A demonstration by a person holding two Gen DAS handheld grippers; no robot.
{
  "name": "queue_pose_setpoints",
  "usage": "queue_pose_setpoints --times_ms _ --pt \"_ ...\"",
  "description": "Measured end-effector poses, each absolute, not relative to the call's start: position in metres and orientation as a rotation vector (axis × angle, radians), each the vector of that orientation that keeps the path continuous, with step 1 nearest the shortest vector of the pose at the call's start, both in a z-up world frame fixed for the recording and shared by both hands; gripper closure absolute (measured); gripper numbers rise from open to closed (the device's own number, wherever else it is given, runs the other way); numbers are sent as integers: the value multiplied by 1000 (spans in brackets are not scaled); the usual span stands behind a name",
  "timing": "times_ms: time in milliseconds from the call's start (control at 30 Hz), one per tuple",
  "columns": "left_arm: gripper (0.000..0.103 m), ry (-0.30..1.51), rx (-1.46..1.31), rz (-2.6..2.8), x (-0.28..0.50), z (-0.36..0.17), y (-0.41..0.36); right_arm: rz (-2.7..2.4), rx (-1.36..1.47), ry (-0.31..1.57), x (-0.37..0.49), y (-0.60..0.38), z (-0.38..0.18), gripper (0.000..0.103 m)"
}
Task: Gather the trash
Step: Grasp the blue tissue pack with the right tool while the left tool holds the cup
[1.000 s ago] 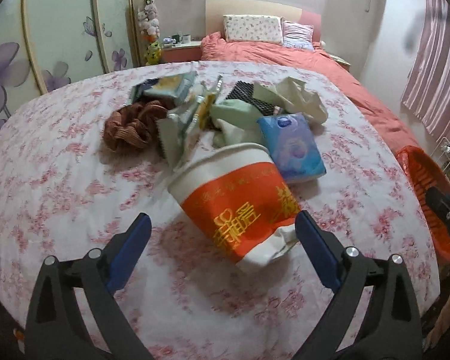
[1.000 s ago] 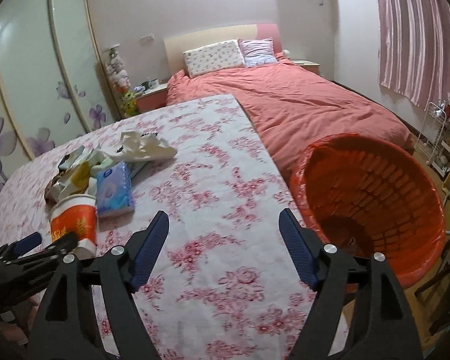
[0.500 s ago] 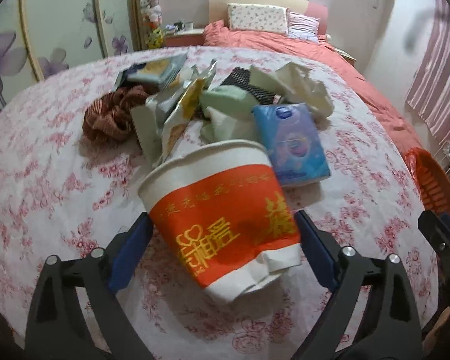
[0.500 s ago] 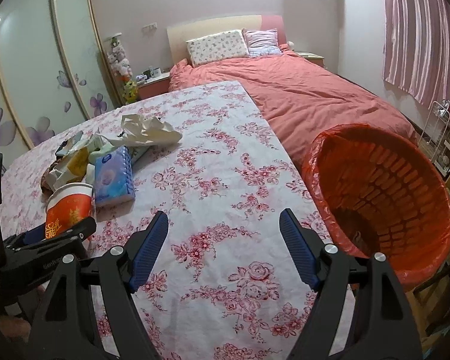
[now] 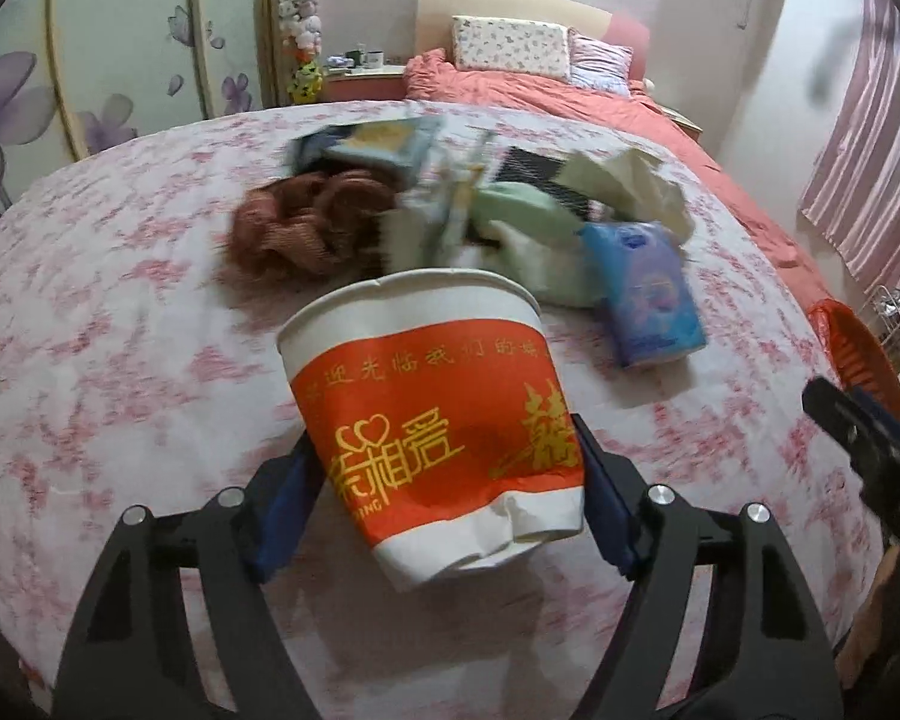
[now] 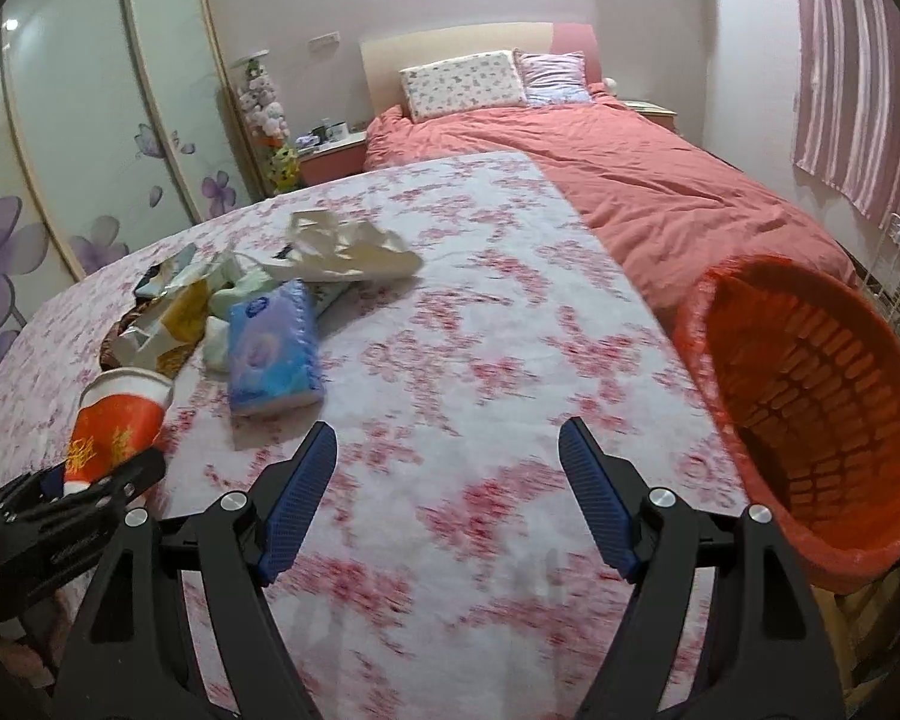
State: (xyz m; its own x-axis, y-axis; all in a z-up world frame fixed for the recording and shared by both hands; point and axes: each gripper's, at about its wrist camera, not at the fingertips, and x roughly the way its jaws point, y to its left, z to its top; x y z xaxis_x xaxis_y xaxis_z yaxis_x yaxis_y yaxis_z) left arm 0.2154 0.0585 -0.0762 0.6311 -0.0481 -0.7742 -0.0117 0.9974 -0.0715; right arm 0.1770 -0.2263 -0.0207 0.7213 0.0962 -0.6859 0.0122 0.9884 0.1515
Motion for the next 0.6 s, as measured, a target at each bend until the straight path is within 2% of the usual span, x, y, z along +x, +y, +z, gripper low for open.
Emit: queue_pose_setpoints --times_ms 367,600 --pt "28 853 -109 110 222 -68 142 162 140 786 222 -162 -22 27" --pt "28 895 -144 128 237 -79 162 135 99 841 247 -141 -36 27"
